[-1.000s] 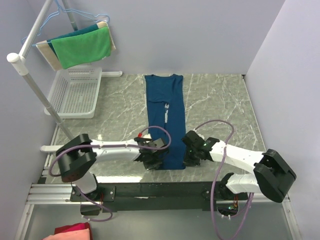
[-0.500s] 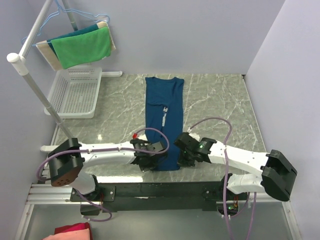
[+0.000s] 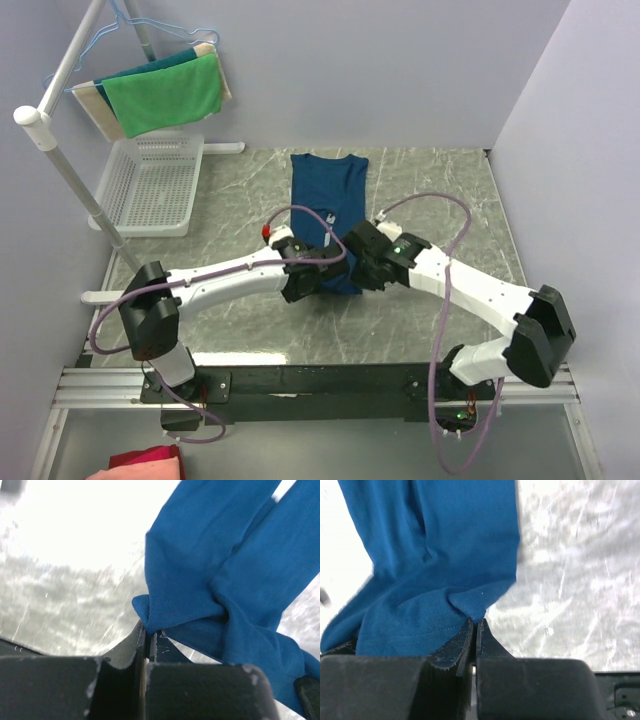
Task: Fold and stack the t-shirts
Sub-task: Fold the tshirt
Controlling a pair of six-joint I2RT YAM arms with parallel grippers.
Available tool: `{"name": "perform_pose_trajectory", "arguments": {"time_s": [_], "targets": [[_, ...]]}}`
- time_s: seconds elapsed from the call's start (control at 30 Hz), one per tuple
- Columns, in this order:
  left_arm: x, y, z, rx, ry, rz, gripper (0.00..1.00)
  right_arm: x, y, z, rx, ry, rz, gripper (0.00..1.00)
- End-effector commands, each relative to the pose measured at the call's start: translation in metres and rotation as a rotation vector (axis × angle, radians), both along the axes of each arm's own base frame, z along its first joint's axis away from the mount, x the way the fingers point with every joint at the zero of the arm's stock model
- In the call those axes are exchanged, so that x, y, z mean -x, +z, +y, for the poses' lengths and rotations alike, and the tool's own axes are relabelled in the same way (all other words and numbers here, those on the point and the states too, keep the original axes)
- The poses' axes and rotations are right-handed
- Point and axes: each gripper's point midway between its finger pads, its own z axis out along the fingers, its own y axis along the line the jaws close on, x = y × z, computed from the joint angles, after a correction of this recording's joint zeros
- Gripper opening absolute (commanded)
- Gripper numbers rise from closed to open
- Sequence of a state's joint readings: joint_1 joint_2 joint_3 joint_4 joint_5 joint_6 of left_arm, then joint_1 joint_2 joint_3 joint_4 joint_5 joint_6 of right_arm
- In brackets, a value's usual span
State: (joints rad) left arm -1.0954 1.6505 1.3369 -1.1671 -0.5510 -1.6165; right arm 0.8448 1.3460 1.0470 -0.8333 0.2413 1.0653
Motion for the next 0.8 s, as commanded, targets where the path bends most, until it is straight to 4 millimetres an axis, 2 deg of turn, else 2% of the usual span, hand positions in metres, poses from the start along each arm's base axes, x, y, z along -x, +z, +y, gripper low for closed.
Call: {"name": "perform_pose_trajectory", "arguments": {"time_s": [0.0, 0.03, 0.2, 0.23, 0.27, 0.3, 0.33, 0.37, 0.4, 0.43, 0.47, 0.5, 0.53, 0.57, 0.6, 0.63, 0.7, 0.73, 0.77], "targets": [[-0.043, 0.005, 0.001, -0.066, -0.045, -0.073, 0.01, -0.03, 0.006, -0.003, 0.1, 0.019, -0.062, 0.0], [-0.06, 0.005, 0.0, -0.042, -0.024, -0.087, 0.01, -0.039, 0.005, -0.007, 0.103, 0.001, -0.061, 0.0], [-0.111, 0.008, -0.004, -0.035, -0.075, -0.099, 0.01, -0.082, 0.006, -0.005, 0.117, -0.021, -0.068, 0.0], [-0.124, 0.001, 0.0, -0.049, -0.067, -0.086, 0.01, -0.089, 0.007, -0.005, 0.117, -0.027, -0.069, 0.0], [-0.137, 0.009, -0.006, -0.036, -0.085, -0.105, 0.01, -0.101, 0.007, -0.005, 0.121, -0.035, -0.07, 0.0], [-0.145, 0.009, -0.006, -0.038, -0.09, -0.105, 0.01, -0.107, 0.007, -0.004, 0.124, -0.04, -0.071, 0.0], [-0.157, 0.0, -0.002, -0.051, -0.08, -0.088, 0.01, -0.113, 0.008, -0.004, 0.126, -0.042, -0.071, 0.0], [-0.169, 0.007, -0.006, -0.044, -0.095, -0.105, 0.01, -0.122, 0.007, -0.001, 0.134, -0.043, -0.068, 0.0], [-0.177, 0.006, -0.006, -0.044, -0.094, -0.106, 0.01, -0.129, 0.006, -0.003, 0.136, -0.055, -0.065, 0.0], [-0.188, -0.005, -0.001, -0.054, -0.083, -0.082, 0.01, -0.135, 0.005, -0.003, 0.138, -0.059, -0.062, 0.0], [-0.198, 0.0, -0.004, -0.046, -0.094, -0.094, 0.01, -0.143, 0.003, 0.0, 0.135, -0.058, -0.054, 0.0], [-0.206, -0.01, -0.005, -0.051, -0.1, -0.082, 0.01, -0.15, 0.002, -0.003, 0.136, -0.071, -0.049, 0.0], [-0.217, -0.007, -0.004, -0.035, -0.105, -0.084, 0.01, -0.158, 0.006, 0.0, 0.128, -0.074, -0.059, 0.0], [-0.222, -0.009, -0.003, -0.032, -0.107, -0.08, 0.01, -0.161, -0.004, 0.001, 0.139, -0.071, -0.033, 0.0], [-0.228, -0.019, -0.005, -0.034, -0.114, -0.068, 0.01, -0.167, -0.006, -0.002, 0.139, -0.082, -0.029, 0.0], [-0.236, -0.017, -0.006, -0.02, -0.125, -0.069, 0.01, -0.175, -0.002, 0.0, 0.128, -0.085, -0.037, 0.0], [-0.248, -0.029, -0.007, -0.011, -0.137, -0.057, 0.01, -0.183, -0.013, -0.003, 0.14, -0.095, -0.012, 0.0], [-0.254, -0.028, -0.008, -0.007, -0.148, -0.063, 0.01, -0.19, -0.009, 0.0, 0.129, -0.097, -0.021, 0.0], [-0.257, -0.031, -0.011, 0.009, -0.161, -0.056, 0.01, -0.193, -0.019, -0.002, 0.141, -0.098, 0.003, 0.0]]}}
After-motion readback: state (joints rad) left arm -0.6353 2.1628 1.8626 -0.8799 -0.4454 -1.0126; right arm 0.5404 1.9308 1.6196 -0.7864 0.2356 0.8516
